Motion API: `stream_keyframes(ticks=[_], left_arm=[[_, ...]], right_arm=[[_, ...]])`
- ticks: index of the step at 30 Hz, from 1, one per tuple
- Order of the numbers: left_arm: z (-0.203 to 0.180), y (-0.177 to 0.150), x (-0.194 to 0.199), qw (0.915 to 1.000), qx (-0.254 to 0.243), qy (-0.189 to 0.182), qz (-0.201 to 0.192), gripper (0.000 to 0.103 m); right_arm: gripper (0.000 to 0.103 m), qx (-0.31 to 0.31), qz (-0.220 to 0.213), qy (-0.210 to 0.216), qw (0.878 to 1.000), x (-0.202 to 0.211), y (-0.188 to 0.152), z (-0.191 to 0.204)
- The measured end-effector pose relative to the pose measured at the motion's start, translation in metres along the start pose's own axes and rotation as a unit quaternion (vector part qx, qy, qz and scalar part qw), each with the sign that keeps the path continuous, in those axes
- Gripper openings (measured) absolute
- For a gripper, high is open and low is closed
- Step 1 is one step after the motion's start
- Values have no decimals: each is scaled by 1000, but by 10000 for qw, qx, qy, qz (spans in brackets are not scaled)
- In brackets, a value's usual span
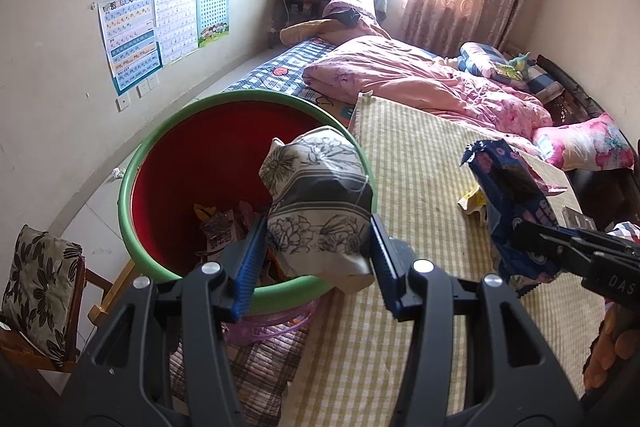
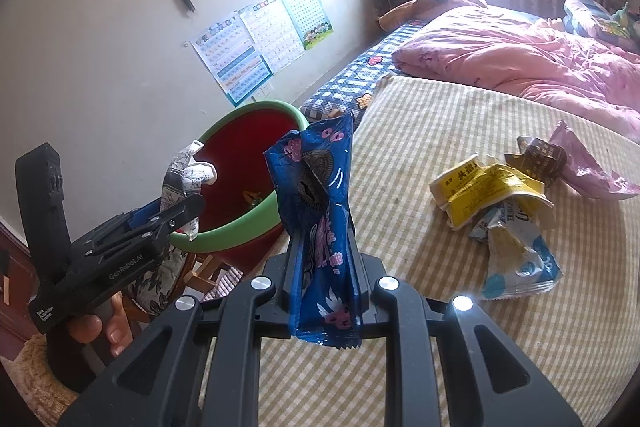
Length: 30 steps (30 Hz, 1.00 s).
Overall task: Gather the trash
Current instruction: 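Carry the floral paper and blue wrapper with both tools over the bucket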
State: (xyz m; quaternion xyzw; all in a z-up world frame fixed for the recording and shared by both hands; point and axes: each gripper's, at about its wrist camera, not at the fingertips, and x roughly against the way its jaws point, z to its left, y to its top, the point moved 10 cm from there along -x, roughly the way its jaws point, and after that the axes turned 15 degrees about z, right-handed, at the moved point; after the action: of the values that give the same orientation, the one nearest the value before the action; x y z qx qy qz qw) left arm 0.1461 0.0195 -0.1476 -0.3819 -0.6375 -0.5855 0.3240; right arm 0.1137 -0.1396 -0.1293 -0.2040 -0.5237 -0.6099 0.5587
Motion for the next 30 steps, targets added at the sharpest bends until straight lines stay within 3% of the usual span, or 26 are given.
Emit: stream_keyframes(ticks=[30], left_arm=[[41, 17, -17, 9999, 102, -17, 82, 48]], right_arm=[[19, 191, 55, 63, 9998, -36, 37, 43]])
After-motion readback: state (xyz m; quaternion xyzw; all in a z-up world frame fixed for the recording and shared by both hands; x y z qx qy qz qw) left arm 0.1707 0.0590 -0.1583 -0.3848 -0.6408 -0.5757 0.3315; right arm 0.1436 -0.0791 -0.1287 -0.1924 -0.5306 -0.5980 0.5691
